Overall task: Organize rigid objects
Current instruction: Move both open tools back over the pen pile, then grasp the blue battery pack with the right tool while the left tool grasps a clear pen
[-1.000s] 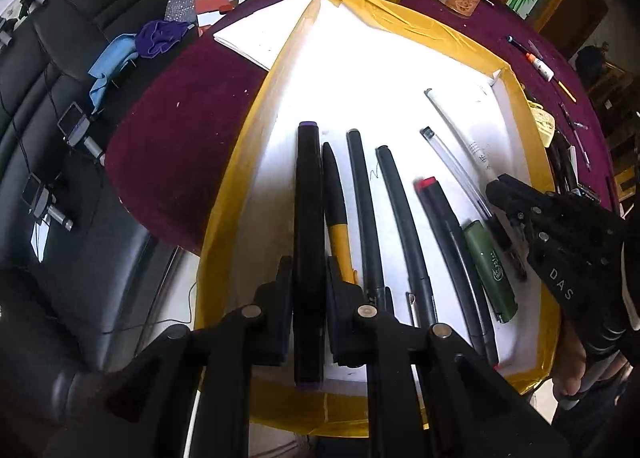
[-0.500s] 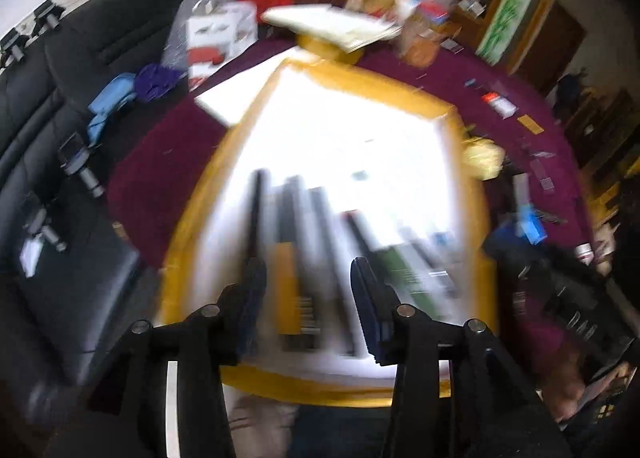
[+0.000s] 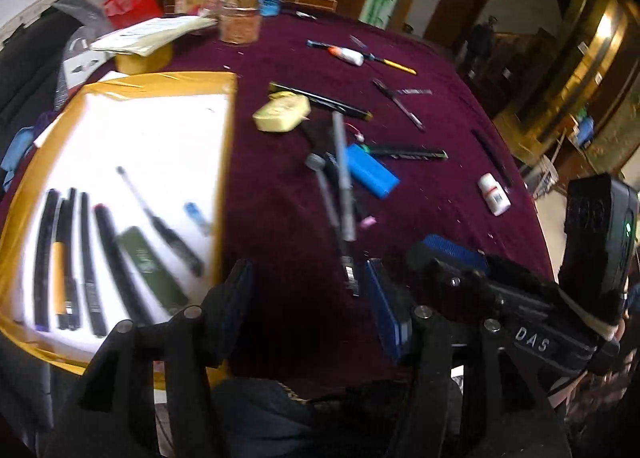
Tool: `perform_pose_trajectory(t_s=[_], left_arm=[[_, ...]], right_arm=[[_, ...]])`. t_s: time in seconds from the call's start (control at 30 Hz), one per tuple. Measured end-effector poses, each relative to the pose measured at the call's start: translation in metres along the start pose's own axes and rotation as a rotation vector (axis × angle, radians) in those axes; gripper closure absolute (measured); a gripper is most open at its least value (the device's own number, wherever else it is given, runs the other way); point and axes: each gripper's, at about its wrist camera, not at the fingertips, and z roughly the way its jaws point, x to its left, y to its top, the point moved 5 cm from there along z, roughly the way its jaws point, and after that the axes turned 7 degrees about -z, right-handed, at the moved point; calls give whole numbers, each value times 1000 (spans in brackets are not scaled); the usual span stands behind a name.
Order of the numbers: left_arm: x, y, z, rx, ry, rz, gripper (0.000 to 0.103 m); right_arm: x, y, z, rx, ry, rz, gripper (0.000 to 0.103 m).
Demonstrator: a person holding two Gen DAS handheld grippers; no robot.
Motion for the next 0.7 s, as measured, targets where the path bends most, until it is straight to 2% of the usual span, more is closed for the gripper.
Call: perform_pose_trajectory(t_s=[0.27, 0.43, 0.5, 0.6, 0.7], left_arm=[[-9, -8, 7, 22, 13, 17, 48], [-4, -4, 10, 27, 8, -6, 48], [-2, -3, 12, 31, -2, -13, 48], [1, -2, 16, 40, -12, -22, 48], [5, -1, 18, 42, -21, -26, 48]], right_arm=[[-34, 6, 4, 9, -18, 35, 67], [-47, 16, 19, 57, -28, 41, 67], [-49, 24, 23, 68, -49, 23, 67], [-56, 41, 32, 84, -105, -15, 61], [-62, 55, 44, 106, -144, -42, 61]])
